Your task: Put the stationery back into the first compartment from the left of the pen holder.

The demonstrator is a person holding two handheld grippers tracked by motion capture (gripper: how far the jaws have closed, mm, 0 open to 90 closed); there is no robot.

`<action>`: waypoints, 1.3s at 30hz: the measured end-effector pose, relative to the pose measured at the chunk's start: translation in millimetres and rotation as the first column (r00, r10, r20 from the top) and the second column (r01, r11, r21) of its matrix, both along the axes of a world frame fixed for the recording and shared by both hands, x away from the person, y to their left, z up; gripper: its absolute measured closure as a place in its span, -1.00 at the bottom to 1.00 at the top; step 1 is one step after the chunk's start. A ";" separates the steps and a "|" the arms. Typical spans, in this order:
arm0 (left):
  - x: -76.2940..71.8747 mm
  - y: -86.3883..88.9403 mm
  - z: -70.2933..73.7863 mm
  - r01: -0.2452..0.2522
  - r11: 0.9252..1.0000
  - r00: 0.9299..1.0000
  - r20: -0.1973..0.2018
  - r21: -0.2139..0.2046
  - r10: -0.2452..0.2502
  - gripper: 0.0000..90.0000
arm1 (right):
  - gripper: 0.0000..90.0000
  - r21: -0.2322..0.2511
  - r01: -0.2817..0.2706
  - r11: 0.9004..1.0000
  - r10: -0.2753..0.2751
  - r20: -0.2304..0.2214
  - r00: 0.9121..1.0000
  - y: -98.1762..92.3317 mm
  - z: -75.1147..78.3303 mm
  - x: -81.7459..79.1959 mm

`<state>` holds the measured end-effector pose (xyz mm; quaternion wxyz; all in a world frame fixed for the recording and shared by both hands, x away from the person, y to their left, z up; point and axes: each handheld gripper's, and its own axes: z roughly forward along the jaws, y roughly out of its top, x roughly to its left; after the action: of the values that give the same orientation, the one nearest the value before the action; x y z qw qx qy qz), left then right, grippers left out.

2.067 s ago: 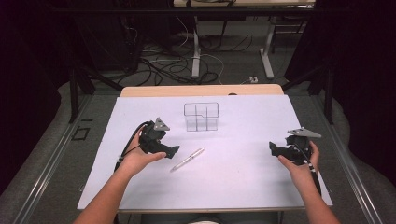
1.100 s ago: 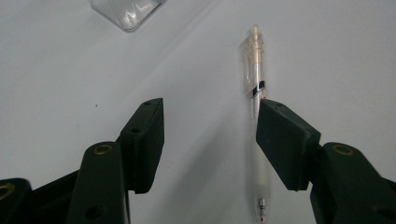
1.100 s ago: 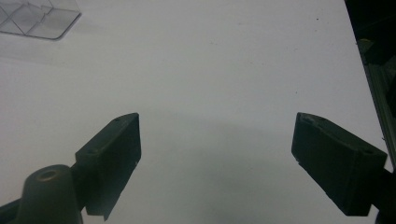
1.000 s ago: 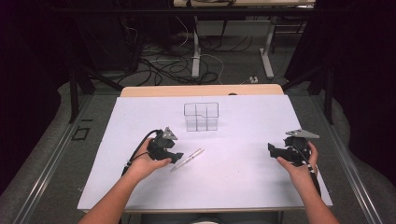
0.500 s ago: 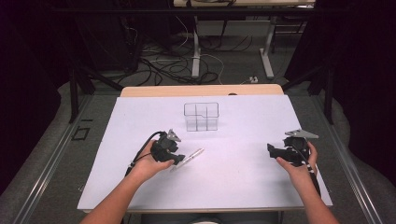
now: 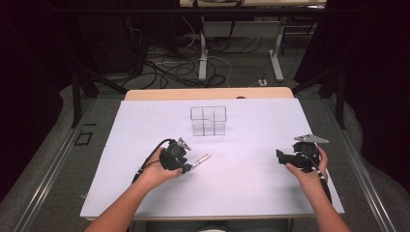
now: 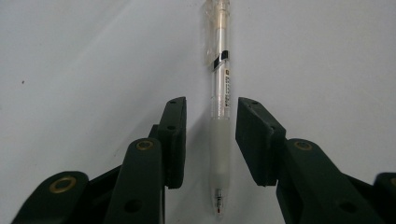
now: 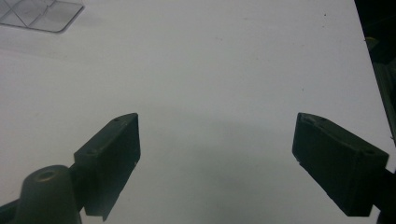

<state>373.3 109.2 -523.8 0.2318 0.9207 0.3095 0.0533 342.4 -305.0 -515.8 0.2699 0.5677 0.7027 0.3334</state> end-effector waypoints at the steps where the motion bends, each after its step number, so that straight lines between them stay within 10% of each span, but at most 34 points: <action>1: -0.2 -0.7 -0.8 -0.001 1.000 1.000 -0.007 0.005 0.001 0.43 | -0.67 0.000 0.000 1.000 0.000 0.000 1.000 0.0 0.0 0.0; 39: 0.2 -10.6 -8.1 0.026 0.997 0.999 -0.041 0.072 -0.023 0.76 | -0.67 0.002 -0.014 1.000 0.014 0.001 1.000 0.5 -0.4 0.3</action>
<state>373.5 98.6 -531.9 0.1926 0.9331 0.3007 0.0432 342.7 -304.5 -516.3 0.2673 0.5629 0.7062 0.3363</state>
